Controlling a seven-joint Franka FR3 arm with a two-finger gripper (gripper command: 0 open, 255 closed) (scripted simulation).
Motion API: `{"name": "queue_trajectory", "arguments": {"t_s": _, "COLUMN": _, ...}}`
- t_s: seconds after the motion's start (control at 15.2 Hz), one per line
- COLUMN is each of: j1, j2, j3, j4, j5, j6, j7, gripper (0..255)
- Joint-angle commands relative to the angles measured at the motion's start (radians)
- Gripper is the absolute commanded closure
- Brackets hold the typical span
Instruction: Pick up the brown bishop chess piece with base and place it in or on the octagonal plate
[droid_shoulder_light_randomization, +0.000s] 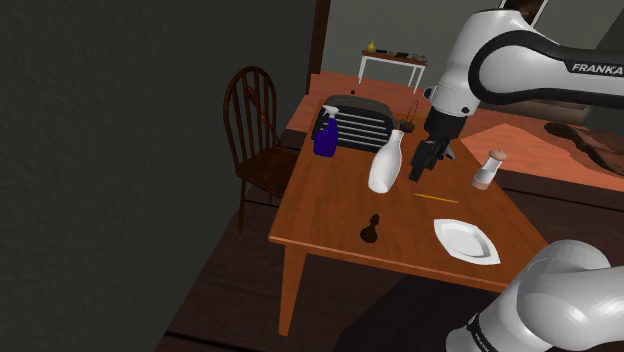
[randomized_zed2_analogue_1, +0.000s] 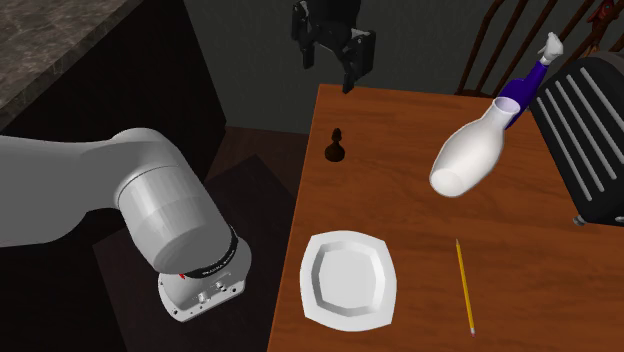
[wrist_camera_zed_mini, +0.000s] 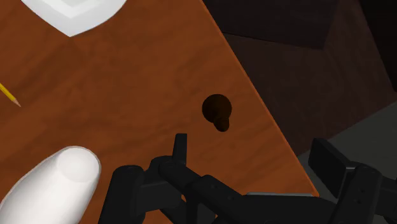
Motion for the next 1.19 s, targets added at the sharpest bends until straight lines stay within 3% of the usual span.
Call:
{"name": "queue_trajectory", "arguments": {"t_s": 0.0, "j1": 0.000, "j2": 0.000, "j3": 0.000, "j4": 0.000, "j5": 0.000, "j6": 0.000, "j7": 0.000, "gripper": 0}}
{"name": "queue_trajectory", "arguments": {"t_s": 0.46, "j1": 0.006, "j2": 0.058, "j3": 0.054, "j4": -0.199, "j5": -0.009, "j6": 0.303, "j7": 0.049, "gripper": 0}}
{"name": "queue_trajectory", "arguments": {"t_s": 0.92, "j1": -0.005, "j2": 0.231, "j3": 0.116, "j4": -0.318, "j5": -0.040, "j6": 0.638, "j7": 0.119, "gripper": 0}}
{"name": "queue_trajectory", "arguments": {"t_s": 1.12, "j1": -0.009, "j2": 0.266, "j3": 0.118, "j4": -0.336, "j5": -0.045, "j6": 0.691, "j7": 0.123, "gripper": 0}}
